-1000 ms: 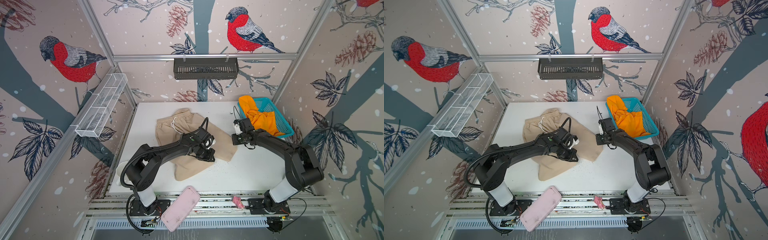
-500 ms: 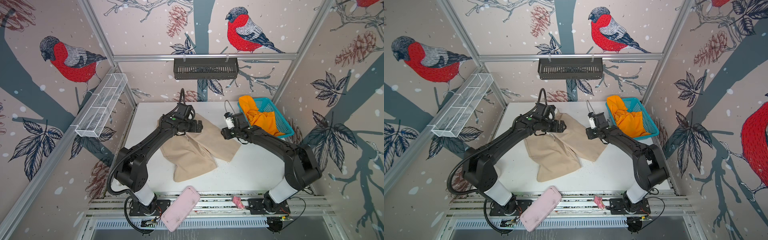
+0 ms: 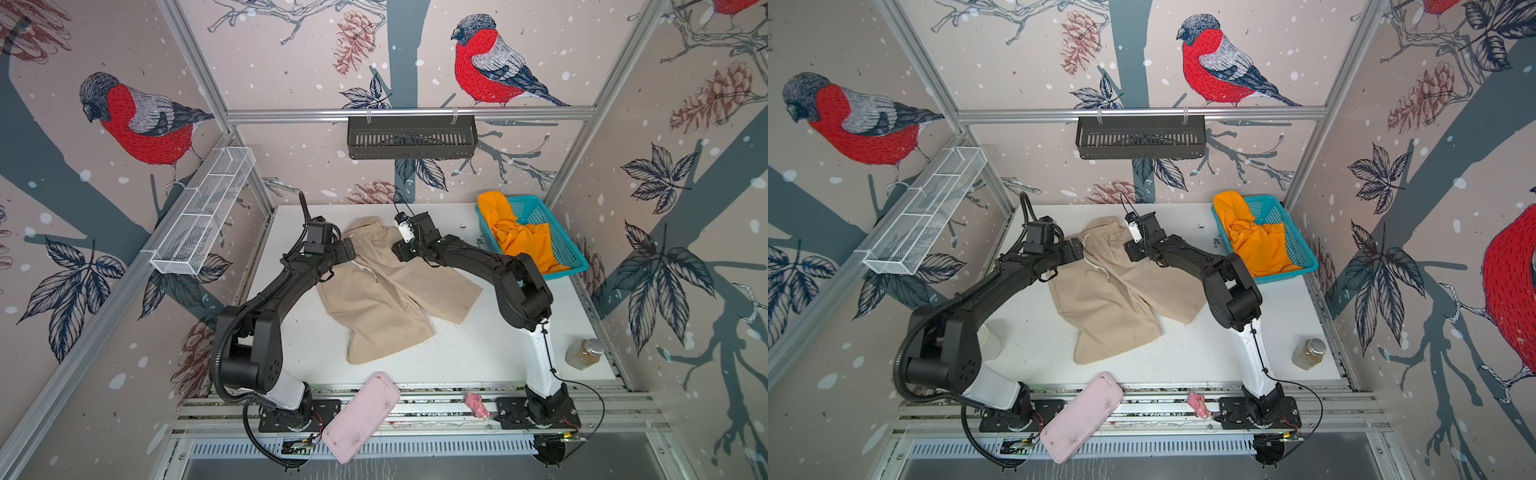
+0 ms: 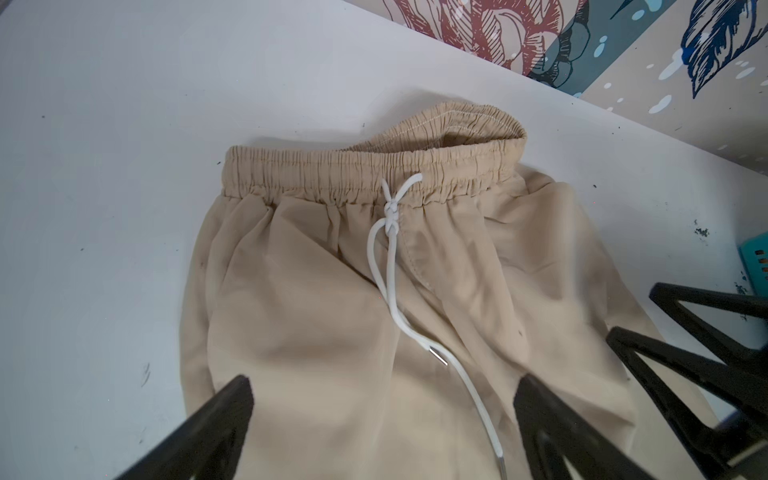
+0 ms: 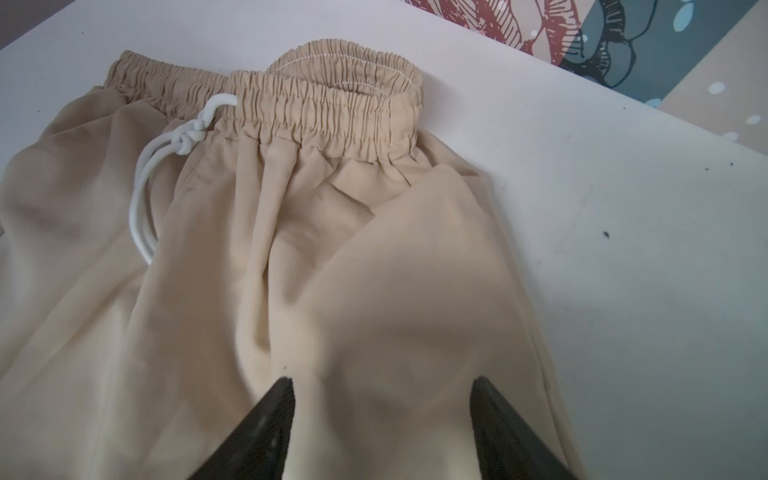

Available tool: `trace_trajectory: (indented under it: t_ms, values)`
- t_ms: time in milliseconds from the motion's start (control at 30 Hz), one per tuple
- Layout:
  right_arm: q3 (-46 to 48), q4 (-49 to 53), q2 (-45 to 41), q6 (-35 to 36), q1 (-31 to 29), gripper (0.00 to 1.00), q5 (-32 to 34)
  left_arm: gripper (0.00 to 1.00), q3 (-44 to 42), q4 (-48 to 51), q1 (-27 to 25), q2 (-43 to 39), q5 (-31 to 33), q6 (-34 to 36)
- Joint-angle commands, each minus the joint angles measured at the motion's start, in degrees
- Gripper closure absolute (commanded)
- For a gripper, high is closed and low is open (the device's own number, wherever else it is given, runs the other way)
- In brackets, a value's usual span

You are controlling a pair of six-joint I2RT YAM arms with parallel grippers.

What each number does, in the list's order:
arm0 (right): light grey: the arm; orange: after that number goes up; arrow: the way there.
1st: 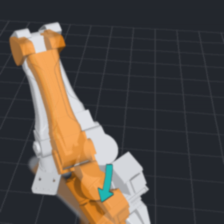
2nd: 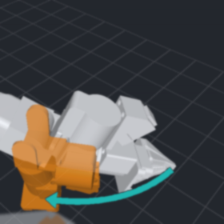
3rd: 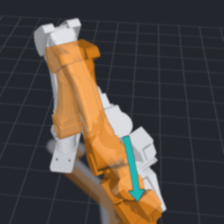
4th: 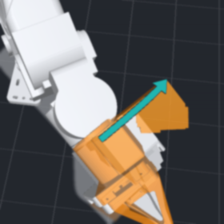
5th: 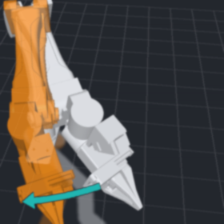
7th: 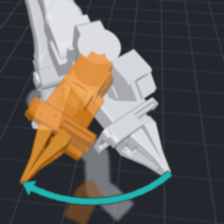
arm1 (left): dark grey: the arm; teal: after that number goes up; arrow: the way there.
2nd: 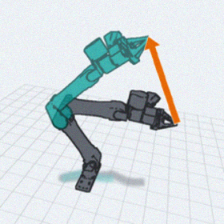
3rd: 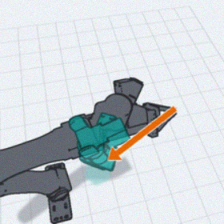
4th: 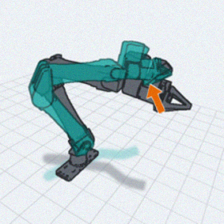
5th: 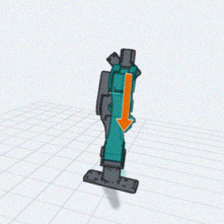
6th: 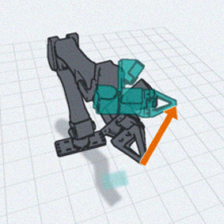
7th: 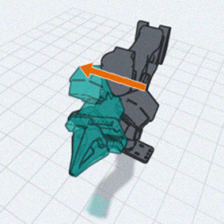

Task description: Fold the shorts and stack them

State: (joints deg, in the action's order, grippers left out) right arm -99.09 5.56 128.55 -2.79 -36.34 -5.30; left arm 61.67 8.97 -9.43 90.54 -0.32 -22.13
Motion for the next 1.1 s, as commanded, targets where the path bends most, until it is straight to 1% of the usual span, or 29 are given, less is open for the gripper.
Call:
trace_trajectory:
  t_ms: [0,33,67,167,333,433,533,667,733,767,867,900,1067]
  values:
    - [-5.10,1.93,3.53,-0.47,-0.01,0.32,0.00,0.02,2.05,-8.40,0.20,4.10,-9.73,6.90]
    - [-4.57,1.96,3.31,-0.99,0.19,0.32,0.11,0.02,4.04,-7.95,0.12,6.31,-12.84,7.91]
    - [-3.21,1.53,2.29,-1.52,0.50,0.32,-0.25,0.02,5.92,-7.02,0.11,8.17,-14.45,8.74]
    - [4.35,-0.79,-4.72,-3.42,2.06,0.32,-1.96,0.02,11.01,-6.78,0.12,13.34,-15.69,11.32]
    - [26.40,-6.17,-22.24,-8.90,7.51,0.31,-9.41,0.02,23.22,-1.09,-0.06,22.29,-17.80,18.23]
    - [38.51,-8.93,-31.47,-11.09,8.77,0.30,-11.12,0.02,28.62,2.77,-0.79,26.61,-19.92,22.92]
    - [46.93,-8.42,-38.19,-11.07,8.04,0.30,-10.86,0.03,31.67,6.48,-1.68,29.92,-22.49,27.30]
    - [54.33,-8.03,-44.50,-12.93,7.86,0.31,-10.82,0.03,34.71,12.41,-3.05,33.58,-25.93,32.62]
    - [57.12,-7.78,-47.16,-13.86,7.77,0.31,-10.83,0.03,33.98,11.75,-4.28,34.29,-26.79,34.39]
    - [58.05,-7.57,-48.01,-14.10,7.70,0.31,-10.79,0.03,34.06,11.27,-4.60,34.86,-26.38,34.63]
    - [60.16,-5.81,-49.91,-14.50,7.21,0.31,-9.97,0.03,36.69,10.30,-4.51,38.17,-22.63,31.62]
    - [60.72,-5.23,-50.35,-14.58,7.08,0.30,-9.81,0.03,37.97,10.05,-4.08,39.58,-21.15,29.93]
    - [62.06,-2.07,-52.41,-14.59,5.97,0.29,-7.75,0.03,45.94,12.32,-0.98,45.40,-18.91,25.34]
